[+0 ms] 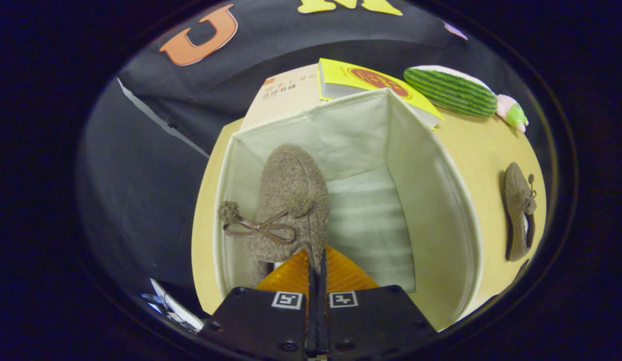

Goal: Open the storage box then place both shoes into the box .Put the left shoe in first, then the right shoe, with the right side of both shoes facing outward in a uniform manner.

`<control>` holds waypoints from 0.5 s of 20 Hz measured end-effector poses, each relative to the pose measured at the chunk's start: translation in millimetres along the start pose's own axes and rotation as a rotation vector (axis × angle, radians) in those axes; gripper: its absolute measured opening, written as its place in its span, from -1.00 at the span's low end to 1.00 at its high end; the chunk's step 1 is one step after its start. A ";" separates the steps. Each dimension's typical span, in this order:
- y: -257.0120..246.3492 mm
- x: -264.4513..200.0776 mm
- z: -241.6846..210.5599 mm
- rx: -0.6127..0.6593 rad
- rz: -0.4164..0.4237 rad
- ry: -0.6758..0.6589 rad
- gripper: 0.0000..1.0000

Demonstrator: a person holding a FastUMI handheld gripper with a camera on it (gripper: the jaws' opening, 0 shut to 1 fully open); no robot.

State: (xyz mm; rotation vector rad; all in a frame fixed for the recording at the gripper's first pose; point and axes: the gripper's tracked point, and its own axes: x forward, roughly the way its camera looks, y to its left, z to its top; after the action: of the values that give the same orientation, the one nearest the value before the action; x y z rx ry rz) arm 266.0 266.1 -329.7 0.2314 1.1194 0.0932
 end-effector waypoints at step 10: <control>17.6 -33.5 -2.7 -0.036 0.164 0.020 1.00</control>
State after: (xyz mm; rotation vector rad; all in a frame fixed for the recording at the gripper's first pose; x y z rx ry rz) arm 249.7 277.2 -297.3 0.2903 1.1169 0.2621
